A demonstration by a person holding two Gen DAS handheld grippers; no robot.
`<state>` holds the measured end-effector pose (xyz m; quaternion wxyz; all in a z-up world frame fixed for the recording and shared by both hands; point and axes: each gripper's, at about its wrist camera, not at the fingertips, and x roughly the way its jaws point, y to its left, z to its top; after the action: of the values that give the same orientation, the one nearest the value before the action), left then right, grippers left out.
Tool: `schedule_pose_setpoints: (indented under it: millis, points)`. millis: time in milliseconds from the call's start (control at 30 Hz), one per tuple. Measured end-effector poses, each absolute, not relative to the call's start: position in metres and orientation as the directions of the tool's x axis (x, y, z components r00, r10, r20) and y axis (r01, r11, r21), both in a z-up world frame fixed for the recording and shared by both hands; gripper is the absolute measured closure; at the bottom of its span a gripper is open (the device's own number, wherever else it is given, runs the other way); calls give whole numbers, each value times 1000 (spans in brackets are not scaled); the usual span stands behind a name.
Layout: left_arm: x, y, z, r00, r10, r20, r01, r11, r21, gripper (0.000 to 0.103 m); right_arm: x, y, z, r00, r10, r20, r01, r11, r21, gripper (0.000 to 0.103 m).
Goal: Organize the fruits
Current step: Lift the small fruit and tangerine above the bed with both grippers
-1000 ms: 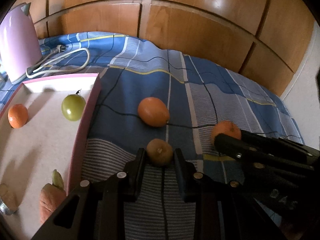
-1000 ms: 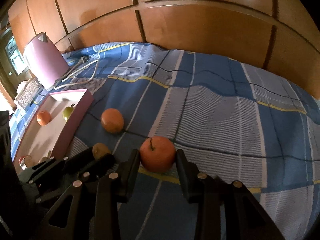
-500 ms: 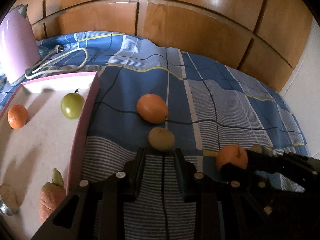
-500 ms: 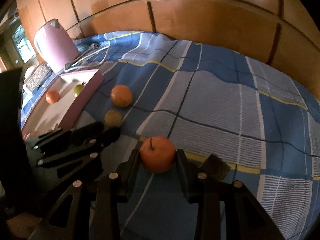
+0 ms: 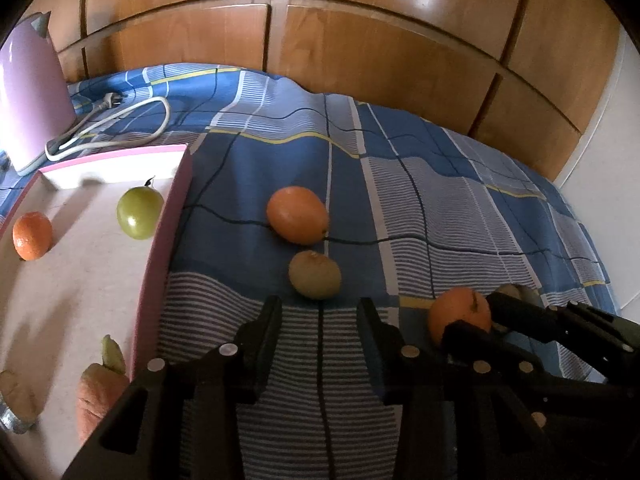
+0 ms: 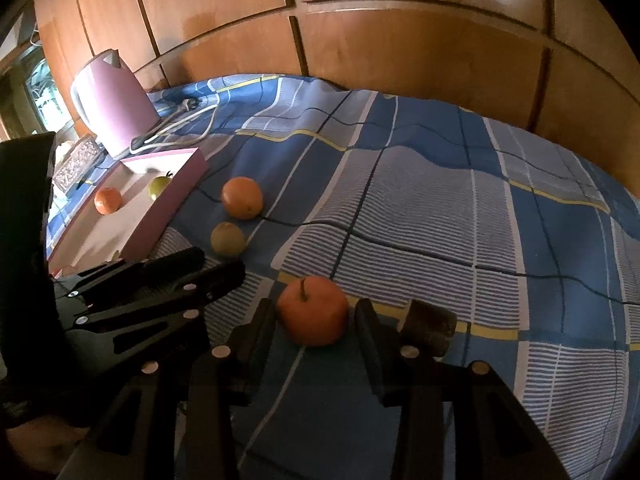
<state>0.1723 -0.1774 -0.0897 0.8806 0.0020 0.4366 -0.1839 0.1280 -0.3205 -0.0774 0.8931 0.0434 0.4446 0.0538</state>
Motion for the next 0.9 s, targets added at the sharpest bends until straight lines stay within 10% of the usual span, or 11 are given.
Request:
schedule_pose_setpoints:
  millis: [567, 900]
  points:
    - [163, -170, -87, 535, -385, -752, 340, 913, -226, 83, 125, -316, -80, 628, 96, -773, -44, 995, 87, 65]
    - [162, -162, -73, 555, -387, -736, 323, 916, -238, 57, 122, -322, -81, 647, 129, -752, -38, 990, 138, 65]
